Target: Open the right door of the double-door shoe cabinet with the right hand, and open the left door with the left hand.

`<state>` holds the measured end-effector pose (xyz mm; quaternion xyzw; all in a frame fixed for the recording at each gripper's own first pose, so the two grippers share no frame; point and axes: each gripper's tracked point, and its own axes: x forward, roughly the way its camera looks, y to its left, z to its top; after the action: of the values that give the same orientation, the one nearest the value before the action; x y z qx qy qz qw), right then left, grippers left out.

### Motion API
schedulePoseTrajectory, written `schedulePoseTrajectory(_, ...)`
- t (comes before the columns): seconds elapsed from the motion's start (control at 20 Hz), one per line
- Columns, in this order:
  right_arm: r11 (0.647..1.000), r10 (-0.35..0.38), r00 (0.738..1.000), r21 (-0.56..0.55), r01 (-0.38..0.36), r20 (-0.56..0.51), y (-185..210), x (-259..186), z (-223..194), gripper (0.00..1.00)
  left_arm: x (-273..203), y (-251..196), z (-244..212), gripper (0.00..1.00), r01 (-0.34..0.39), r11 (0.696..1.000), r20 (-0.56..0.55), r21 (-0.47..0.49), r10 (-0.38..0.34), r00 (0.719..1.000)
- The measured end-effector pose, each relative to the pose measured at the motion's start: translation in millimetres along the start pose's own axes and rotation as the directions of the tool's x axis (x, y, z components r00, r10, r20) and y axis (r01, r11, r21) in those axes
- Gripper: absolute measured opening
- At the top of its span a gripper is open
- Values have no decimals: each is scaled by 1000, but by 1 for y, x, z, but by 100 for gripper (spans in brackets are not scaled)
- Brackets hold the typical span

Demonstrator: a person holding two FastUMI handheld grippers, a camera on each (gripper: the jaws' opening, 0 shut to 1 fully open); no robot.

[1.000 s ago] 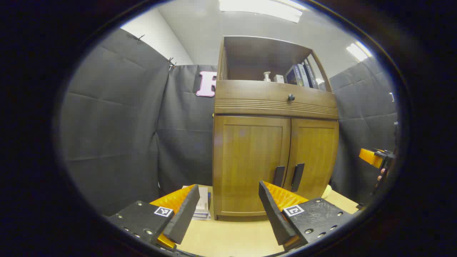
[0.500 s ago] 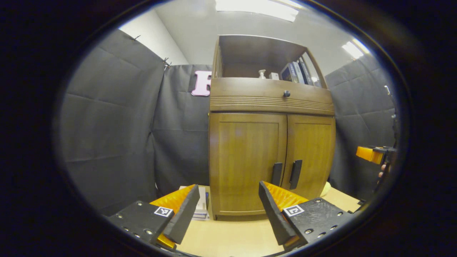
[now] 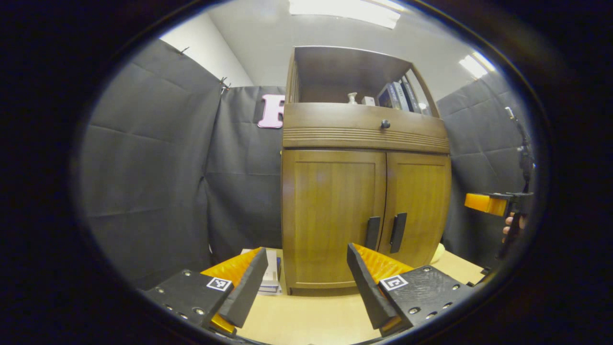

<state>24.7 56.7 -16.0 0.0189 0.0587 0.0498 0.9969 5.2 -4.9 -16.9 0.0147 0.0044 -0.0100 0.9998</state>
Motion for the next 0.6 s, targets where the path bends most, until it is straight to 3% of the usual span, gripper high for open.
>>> schedulePoseTrajectory(0.15, 999, 40, 999, 15, -40, -17, 19, 19, -1, 92, -4, 2, 3, 95, -35, 999, 8, 6, 35, 999)
schedulePoseTrajectory(0.25, 998, 60, 998, -22, -60, -3, 33, 36, 2, 95, -12, 2, -3, 95, -41, 999, -9, -8, 41, 999)
schedulePoseTrajectory(0.6, 988, 151, 987, -29, -153, -58, 83, 83, -29, 92, -35, 14, -9, 95, -123, 992, -25, 2, 123, 992)
